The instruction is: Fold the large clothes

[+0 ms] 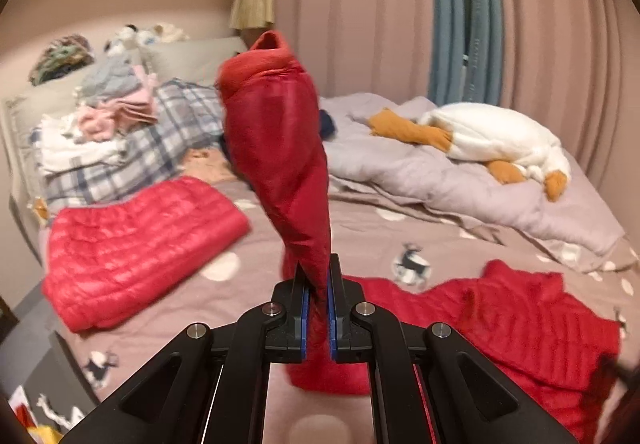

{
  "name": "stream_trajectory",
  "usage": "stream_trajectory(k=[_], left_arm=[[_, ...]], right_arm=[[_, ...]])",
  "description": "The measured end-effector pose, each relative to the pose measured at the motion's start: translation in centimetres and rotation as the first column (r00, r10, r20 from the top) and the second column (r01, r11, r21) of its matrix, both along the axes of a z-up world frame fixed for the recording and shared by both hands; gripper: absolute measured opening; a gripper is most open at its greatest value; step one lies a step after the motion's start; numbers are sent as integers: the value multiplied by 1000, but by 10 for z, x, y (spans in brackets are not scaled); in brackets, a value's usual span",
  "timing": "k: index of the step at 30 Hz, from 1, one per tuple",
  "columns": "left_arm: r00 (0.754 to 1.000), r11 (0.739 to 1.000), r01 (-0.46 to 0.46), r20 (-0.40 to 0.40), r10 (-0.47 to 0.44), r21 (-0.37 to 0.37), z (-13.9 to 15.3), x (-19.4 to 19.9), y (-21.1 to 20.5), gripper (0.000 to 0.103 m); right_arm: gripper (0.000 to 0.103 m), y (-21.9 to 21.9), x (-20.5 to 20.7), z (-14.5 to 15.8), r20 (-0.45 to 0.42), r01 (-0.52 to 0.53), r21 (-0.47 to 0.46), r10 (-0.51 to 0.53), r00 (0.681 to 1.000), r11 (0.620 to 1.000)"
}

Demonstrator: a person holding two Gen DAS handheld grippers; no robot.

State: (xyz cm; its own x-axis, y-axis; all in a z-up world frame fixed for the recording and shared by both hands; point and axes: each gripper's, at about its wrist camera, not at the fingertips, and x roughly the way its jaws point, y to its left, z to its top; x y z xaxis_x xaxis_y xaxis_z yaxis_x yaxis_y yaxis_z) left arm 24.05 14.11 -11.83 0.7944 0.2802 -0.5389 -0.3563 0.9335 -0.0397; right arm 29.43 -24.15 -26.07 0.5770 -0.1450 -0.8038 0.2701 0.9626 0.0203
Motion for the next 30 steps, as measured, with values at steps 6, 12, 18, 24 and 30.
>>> stream_trajectory(k=[6, 12, 18, 24, 30], left_arm=[[998, 997, 54, -32, -52, 52, 2, 10, -43, 6], [989, 988, 148, -2, -148, 31, 10, 8, -93, 6], [951, 952, 306, -37, -306, -23, -2, 17, -166, 6], [912, 918, 397, -110, -396, -7, -25, 13, -230, 8], [890, 907, 417, -182, -419, -53, -32, 5, -230, 48]], right_arm=[[15, -17, -17, -21, -9, 0, 2, 0, 1000, 1000], [21, -31, -72, 69, 155, 25, -56, -16, 988, 998], [21, -37, -128, 109, 252, -15, -77, 34, 967, 997], [21, -46, -154, 109, 233, -42, -101, 64, 970, 994], [21, -55, -160, 102, 207, -23, -110, 46, 977, 994]])
